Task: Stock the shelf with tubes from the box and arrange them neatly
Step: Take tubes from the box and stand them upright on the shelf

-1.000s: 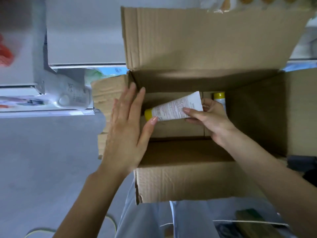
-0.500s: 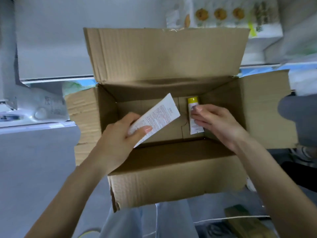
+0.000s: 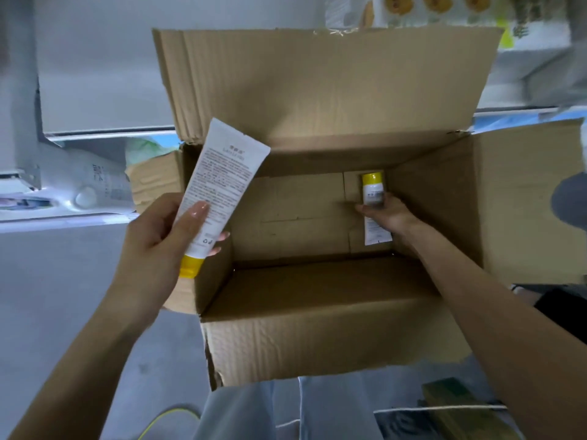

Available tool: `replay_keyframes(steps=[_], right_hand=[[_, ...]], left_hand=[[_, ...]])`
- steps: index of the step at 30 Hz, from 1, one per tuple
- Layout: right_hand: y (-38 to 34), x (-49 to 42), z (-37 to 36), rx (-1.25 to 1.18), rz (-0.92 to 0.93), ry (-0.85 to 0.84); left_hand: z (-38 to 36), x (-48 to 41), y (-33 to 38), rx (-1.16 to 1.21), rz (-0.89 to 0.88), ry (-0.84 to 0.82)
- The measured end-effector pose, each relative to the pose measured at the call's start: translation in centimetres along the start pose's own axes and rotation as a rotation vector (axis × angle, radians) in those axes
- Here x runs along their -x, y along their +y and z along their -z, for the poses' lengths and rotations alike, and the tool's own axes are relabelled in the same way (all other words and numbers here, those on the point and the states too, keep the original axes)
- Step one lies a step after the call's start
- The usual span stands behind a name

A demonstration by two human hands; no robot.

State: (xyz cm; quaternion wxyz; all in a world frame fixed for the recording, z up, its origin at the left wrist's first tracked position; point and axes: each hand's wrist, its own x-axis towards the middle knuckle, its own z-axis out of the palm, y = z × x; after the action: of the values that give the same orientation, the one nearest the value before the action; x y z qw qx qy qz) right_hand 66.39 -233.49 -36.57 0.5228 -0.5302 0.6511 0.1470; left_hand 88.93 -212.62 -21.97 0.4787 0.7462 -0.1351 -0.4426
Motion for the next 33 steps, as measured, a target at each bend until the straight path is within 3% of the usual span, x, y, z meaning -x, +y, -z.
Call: replay_keyframes(steps=[5, 10, 20, 26, 33], right_hand=[[0.9, -2.8, -0.7, 0.031, -0.021, 0.138], [1.7, -3.8, -2.5, 0.217, 0.048, 0.258], [2.0, -4.7, -3.6, 0.338, 0.143, 0.23], [-0.6, 0.6, -2.2, 0.058, 0.156, 0.086], [-4.7, 13.4, -0.1, -0.43, 0.224, 0.019]], left_hand=[[-0.3, -0.3, -0.6, -0.187, -0.071, 0.012], [-0.6, -0.4, -0.6, -0.118, -0.057, 0.053], [-0.6, -0.6, -0.8, -0.062, -0.044, 0.045], [-0.8, -0.7, -0.6, 0.003, -0.019, 0.075], [-0.9, 2.2, 0.8, 0.166, 0.074, 0.173]])
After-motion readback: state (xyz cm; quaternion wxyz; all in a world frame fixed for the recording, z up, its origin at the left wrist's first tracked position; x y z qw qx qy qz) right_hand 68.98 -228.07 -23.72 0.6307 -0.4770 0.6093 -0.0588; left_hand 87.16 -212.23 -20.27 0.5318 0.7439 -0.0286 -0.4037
